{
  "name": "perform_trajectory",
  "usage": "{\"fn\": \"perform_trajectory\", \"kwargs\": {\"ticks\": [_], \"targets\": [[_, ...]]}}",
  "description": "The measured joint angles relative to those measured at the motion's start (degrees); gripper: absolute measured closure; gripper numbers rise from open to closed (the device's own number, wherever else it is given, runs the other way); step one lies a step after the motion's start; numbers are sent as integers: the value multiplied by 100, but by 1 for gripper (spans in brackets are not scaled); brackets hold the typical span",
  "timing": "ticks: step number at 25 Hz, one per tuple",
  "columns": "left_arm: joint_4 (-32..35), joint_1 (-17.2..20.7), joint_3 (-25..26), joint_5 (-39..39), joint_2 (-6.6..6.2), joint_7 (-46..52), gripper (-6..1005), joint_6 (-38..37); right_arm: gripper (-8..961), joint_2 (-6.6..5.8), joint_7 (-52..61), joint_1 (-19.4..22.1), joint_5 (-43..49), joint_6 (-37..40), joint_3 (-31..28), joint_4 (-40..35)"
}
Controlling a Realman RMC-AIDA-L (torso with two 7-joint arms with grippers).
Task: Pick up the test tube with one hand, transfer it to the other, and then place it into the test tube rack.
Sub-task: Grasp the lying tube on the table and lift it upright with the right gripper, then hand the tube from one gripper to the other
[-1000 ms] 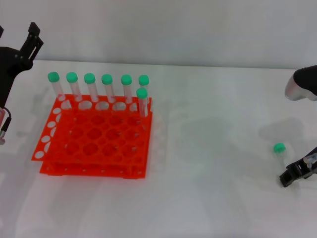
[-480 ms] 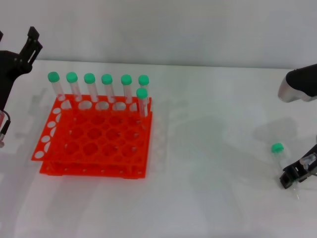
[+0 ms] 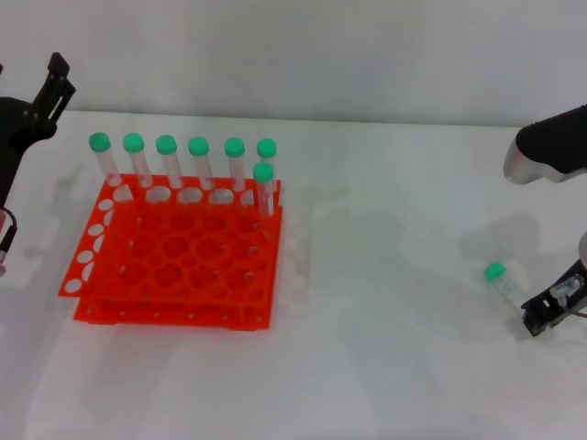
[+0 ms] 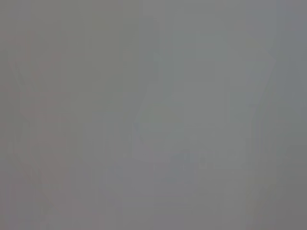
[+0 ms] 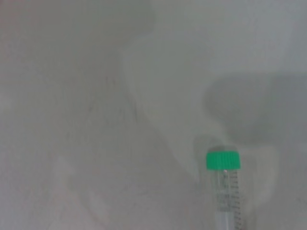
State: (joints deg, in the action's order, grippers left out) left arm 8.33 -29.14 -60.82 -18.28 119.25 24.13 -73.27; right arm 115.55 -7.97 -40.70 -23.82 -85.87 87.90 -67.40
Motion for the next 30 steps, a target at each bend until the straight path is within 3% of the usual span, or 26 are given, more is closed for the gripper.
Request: {"fn": "perform_trajectory", "kwargs": {"ticks": [6,11,16,22,30], "targets": [[20,31,-3,-1,2,21,109,-25,764,-20,-37,32,13,-12,-18,-275],[34,-3,-72,-225,-28,362,109,-3,766,-36,-200,307,19,244,-122,-955],[603,-22,-84,-1481,-116,1562,109,268,766,-17,-781,833,-229,1181,-278,-1613],[1613,-176,-82,-3712,-315,3953,109,381,766,-18,-1649,1459,-970,2809,-288,-1708],[2253,-507,-79,-5137,-332,5675,109,215,766,-29,-3953,2241,-3002,4625,-151,-1592]]}}
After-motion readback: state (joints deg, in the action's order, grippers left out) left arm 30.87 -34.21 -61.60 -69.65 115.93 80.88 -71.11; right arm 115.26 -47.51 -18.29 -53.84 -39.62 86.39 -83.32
